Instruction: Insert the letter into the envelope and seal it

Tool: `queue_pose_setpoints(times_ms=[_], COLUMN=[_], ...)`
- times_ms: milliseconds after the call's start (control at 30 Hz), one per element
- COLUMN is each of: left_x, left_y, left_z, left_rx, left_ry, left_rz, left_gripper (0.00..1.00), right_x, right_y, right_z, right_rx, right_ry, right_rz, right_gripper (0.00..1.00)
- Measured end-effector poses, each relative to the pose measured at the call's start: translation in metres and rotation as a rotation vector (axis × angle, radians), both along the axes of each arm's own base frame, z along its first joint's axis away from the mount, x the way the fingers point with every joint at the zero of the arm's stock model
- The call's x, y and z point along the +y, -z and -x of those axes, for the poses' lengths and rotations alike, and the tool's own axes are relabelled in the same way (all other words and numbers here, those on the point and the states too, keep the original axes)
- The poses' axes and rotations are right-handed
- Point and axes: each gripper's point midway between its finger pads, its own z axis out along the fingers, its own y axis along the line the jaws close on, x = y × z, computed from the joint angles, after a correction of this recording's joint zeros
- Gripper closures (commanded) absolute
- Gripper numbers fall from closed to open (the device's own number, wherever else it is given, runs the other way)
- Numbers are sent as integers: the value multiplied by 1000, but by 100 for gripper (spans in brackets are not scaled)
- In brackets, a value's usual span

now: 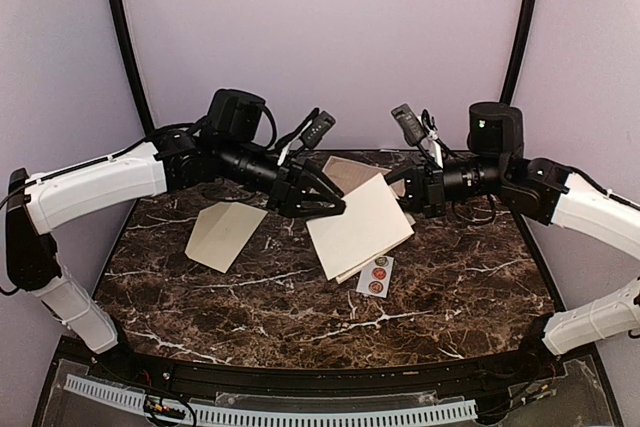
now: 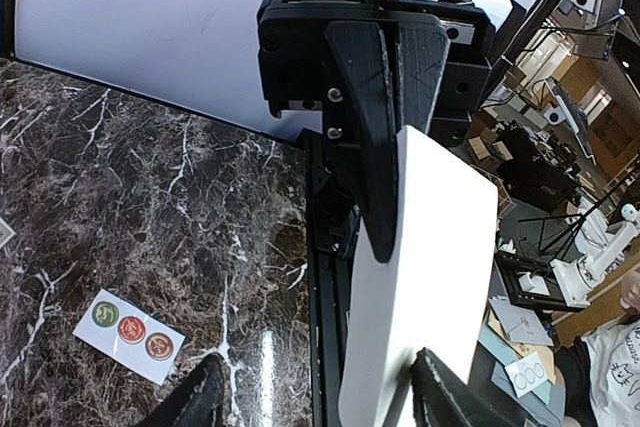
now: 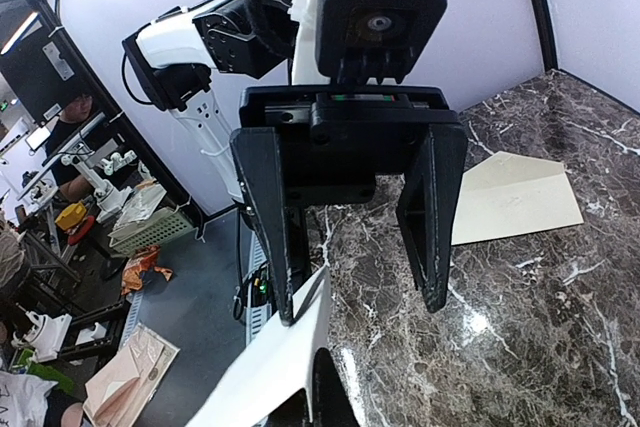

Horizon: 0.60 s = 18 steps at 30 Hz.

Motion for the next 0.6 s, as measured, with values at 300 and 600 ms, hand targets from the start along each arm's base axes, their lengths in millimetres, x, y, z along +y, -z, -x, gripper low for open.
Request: queue_pose_setpoints(times_ms=[300, 600], left_x=[-7, -8], left_y=[0, -2], left_z=[7, 9], left_rx=[10, 2], left_ry=[38, 54], left_rz=[5, 19], left_gripper=[58, 78], right_x=[1, 1], right_y=[1, 2], right_z=[1, 1], right_rx=[10, 12], right_ry=[-8, -5], right_rz=[-6, -6], right_gripper=[100, 100])
